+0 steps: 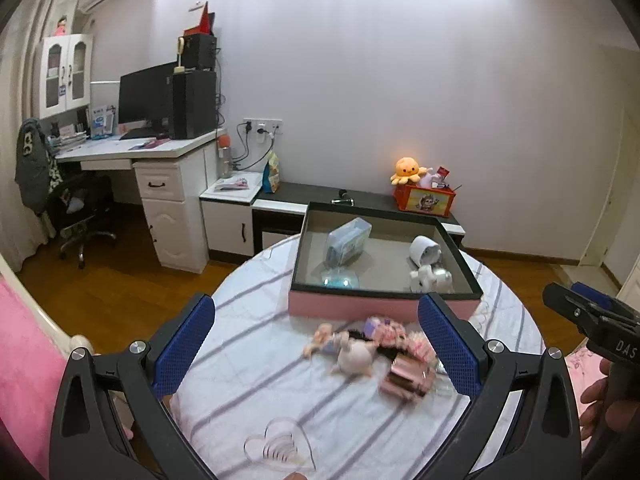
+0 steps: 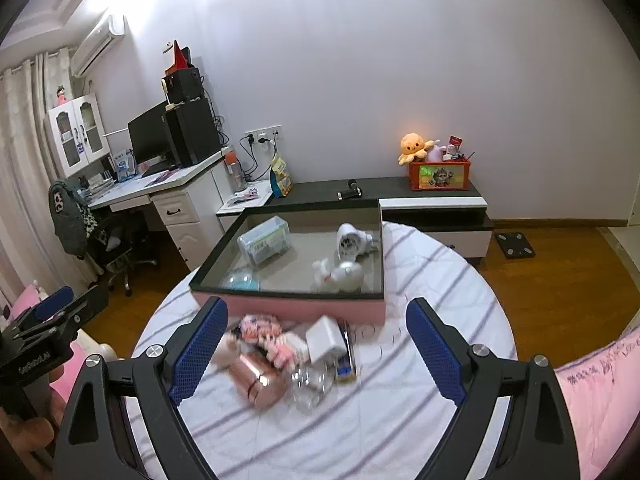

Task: Organize rigid objects
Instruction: 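Withdraw both tools from the box toward the remaining items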

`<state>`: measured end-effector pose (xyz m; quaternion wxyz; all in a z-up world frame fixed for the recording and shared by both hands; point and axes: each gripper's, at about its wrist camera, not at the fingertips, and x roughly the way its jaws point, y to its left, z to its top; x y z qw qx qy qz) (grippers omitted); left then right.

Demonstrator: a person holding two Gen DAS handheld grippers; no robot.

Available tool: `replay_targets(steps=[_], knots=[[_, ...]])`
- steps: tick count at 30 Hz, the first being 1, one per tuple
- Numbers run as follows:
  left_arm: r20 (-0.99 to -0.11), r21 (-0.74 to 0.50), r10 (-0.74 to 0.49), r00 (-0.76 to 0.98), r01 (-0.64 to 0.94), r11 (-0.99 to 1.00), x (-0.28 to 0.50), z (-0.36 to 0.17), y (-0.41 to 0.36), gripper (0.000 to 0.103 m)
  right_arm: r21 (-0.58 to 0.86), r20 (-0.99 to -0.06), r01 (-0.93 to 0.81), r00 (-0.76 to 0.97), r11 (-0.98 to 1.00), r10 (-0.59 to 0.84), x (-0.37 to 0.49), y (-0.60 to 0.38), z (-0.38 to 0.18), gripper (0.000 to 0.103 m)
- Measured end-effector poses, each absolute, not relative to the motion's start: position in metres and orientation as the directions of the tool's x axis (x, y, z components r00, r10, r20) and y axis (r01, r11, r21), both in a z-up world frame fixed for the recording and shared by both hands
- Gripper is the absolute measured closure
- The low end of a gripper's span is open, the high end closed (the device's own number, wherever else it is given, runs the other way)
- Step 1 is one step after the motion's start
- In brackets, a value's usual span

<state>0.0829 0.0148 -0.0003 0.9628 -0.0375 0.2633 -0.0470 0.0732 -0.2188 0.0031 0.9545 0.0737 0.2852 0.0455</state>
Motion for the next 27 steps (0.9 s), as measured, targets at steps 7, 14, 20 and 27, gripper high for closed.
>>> replay_targets(steps=[7,14,20,27], knots=[[-0.511,-0.094,-0.106,0.853,0.067,0.993,0.042,-0.008,0.011,0.0,0.163,-0.559,-0.034,0.82,0.986,0.12,0.036,-0.215,-0.011,0.011],[-0.53,-0.096,-0.103,0.841,0.061,0.994,0.019,-0.016,0.013,0.0,0.152,-0.564,-0.055,0.815,0.987,0.132,0.017,-0.209,-0.017,0.011],[-0.521,-0.104,-0.103,0.847,0.056,0.993,0.011,-0.014,0.015,0.0,0.148,-0.558,-0.057,0.819,0.987,0.131,0.012,-0.207,-0.015,0.011],[-0.525,-0.106,-0.113,0.843,0.067,0.992,0.011,-0.015,0.011,0.0,0.145,-0.565,-0.052,0.816,0.988,0.126,0.009,-0.207,-0.015,0.011]])
